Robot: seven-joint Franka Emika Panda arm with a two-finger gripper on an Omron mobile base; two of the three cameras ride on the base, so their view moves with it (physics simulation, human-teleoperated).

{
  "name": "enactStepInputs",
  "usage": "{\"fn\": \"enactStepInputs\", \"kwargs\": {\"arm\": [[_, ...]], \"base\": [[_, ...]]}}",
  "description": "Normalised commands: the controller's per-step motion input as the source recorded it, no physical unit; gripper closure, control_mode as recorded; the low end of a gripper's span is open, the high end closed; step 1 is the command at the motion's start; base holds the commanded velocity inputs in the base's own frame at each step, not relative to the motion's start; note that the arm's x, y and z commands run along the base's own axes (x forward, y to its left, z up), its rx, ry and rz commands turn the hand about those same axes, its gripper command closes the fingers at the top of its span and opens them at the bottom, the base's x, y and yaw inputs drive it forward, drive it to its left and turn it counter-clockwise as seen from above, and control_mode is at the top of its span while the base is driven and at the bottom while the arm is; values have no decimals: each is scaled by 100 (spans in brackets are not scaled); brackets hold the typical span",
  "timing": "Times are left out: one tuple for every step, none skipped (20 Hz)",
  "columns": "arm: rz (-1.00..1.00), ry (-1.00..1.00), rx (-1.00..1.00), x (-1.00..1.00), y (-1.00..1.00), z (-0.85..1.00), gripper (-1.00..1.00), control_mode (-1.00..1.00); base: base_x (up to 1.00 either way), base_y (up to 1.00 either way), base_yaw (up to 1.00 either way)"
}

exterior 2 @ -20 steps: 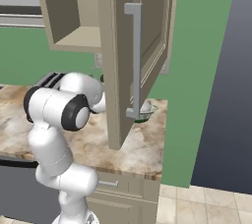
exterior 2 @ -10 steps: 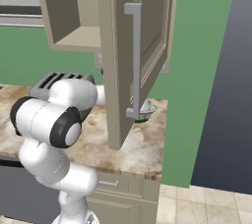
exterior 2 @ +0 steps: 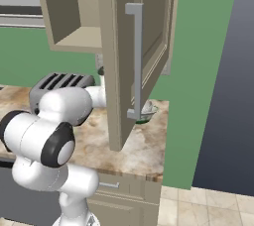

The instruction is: Pick up the bowls on the counter and stack them on top of one another in the open cabinet. Place the smaller bowl on top of the larger bowl.

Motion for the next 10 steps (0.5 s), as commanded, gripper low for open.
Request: {"fn": "enactStepInputs", "kwargs": {"arm": [[16, 15, -3, -4, 20, 0, -100, -100], [17, 15, -4, 0, 21, 0, -100, -100], [18, 13, -3, 0, 20, 0, -100, -100], [18, 12, -4, 0, 19, 0, -100, -100], [18, 11, -4, 0, 17, 0, -100, -100], [18, 11, -5, 0, 13, 0, -100, -100], [16, 10, -4, 0, 9, 0, -100, -100], [15, 8, -3, 0, 4, -5, -100, -100], [12, 5, -6, 0, 0, -18, -100, -100], [11, 5, -7, 0, 0, -22, -100, -100]], "base": [[0, 0, 0], [0, 0, 0], [0, 0, 0], [0, 0, 0], [0, 0, 0], [0, 0, 0], [0, 0, 0], [0, 0, 0], [0, 0, 0], [0, 0, 0]]}}
